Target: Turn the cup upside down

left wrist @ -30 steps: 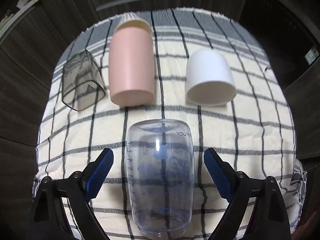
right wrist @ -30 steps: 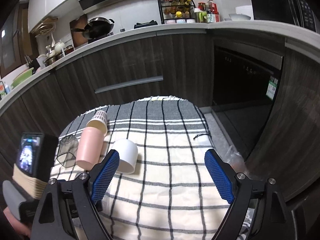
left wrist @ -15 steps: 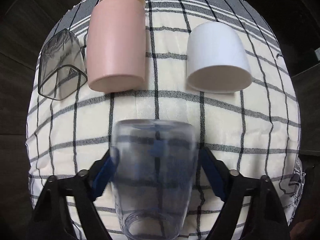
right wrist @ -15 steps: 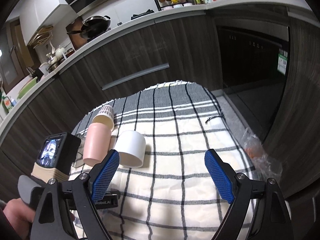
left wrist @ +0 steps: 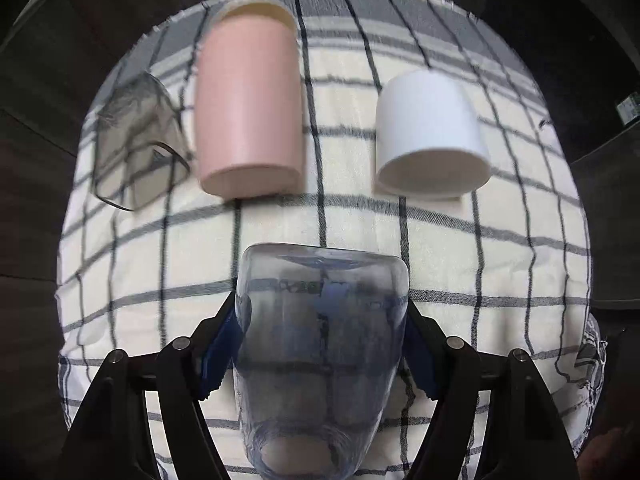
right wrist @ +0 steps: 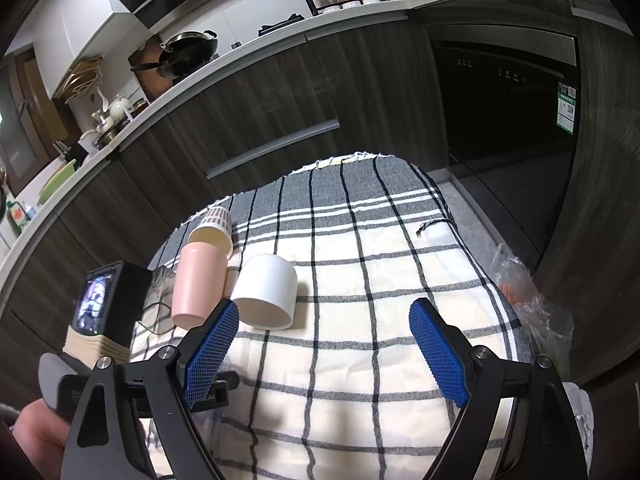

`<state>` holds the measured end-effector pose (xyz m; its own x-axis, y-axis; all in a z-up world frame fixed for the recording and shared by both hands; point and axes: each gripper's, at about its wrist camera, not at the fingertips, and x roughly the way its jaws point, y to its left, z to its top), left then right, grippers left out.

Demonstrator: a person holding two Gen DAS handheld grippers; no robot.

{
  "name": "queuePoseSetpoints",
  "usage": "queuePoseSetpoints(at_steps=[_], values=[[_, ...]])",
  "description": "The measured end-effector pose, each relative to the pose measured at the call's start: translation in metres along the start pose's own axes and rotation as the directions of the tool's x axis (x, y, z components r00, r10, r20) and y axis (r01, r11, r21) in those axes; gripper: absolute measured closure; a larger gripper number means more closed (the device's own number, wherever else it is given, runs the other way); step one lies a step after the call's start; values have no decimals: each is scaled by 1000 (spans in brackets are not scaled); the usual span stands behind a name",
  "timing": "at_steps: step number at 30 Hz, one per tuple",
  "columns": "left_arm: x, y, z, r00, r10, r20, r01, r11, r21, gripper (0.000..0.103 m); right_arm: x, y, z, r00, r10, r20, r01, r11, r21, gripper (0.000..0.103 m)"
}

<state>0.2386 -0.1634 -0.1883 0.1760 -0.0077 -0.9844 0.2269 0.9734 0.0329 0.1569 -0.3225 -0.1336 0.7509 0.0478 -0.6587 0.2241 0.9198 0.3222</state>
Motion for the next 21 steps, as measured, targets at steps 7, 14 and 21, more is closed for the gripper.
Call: queuePoseSetpoints(at_steps=[7, 14, 21], values=[[-54, 19, -22, 961, -17, 277, 22, 1000, -14, 31, -11, 7, -1, 1000, 20, 24, -21, 1000, 5, 16], [-70, 45, -40, 751, -34, 659, 81, 996, -42, 31, -28, 27, -6, 994, 10, 106, -3, 997, -71, 16], [-43, 62, -54, 623, -34, 781, 152, 985, -79, 30, -34, 48, -15, 990, -15, 141, 39, 985, -170, 16]])
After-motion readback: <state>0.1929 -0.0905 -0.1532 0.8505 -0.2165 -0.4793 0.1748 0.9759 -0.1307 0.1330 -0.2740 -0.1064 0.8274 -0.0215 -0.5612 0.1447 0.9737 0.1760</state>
